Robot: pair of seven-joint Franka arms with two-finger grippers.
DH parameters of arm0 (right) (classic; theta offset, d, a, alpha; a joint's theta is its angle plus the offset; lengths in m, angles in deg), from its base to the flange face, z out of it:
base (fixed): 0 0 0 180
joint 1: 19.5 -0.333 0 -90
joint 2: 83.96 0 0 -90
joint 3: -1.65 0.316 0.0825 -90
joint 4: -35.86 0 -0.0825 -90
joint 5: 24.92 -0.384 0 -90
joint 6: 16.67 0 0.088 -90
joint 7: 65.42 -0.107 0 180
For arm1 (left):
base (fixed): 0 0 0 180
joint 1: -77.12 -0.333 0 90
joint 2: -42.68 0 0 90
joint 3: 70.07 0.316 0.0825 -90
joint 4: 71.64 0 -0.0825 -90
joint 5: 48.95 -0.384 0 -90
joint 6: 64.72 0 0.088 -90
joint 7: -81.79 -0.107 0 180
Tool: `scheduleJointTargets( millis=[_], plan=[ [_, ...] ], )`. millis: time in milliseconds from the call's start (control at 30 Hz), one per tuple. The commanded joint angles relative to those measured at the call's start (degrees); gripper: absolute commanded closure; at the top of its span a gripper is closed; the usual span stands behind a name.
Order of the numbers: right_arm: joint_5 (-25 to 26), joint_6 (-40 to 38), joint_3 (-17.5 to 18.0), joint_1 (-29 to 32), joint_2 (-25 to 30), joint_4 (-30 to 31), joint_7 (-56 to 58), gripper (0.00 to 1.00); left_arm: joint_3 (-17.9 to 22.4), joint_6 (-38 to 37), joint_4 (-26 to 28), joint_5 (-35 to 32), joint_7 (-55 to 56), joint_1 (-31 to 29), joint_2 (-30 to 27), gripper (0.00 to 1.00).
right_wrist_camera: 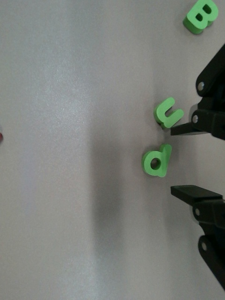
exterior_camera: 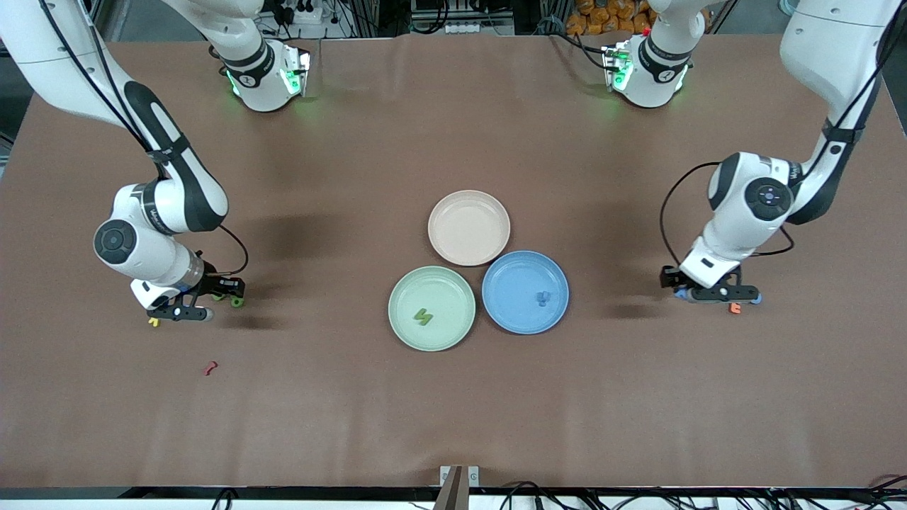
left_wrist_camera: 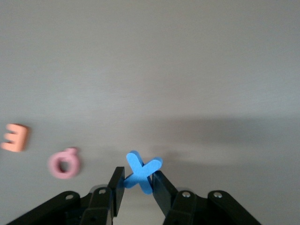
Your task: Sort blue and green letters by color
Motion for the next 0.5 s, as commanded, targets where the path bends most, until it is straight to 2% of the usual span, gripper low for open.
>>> scheduleJointTargets(
  millis=[0, 200, 467],
  plan=[
    [1.01, 0.94, 1.01, 1.28, 1.49, 1.92, -1.86, 0.50, -6.00, -2.62, -2.40, 1.21, 9.81, -0.07, -0.26, 1.00],
    [1.10, 2.09, 0.74, 1.19, 0.79, 1.84, -1.86, 0.50, -10.84, -2.62, -4.42, 1.21, 19.83, 1.68, 1.23, 1.00],
    [1.19, 3.58, 0.57, 0.93, -0.18, 1.83, -2.83, 0.50, -10.76, -2.62, -9.08, 0.60, 31.96, 10.55, 4.39, 1.00]
  ],
)
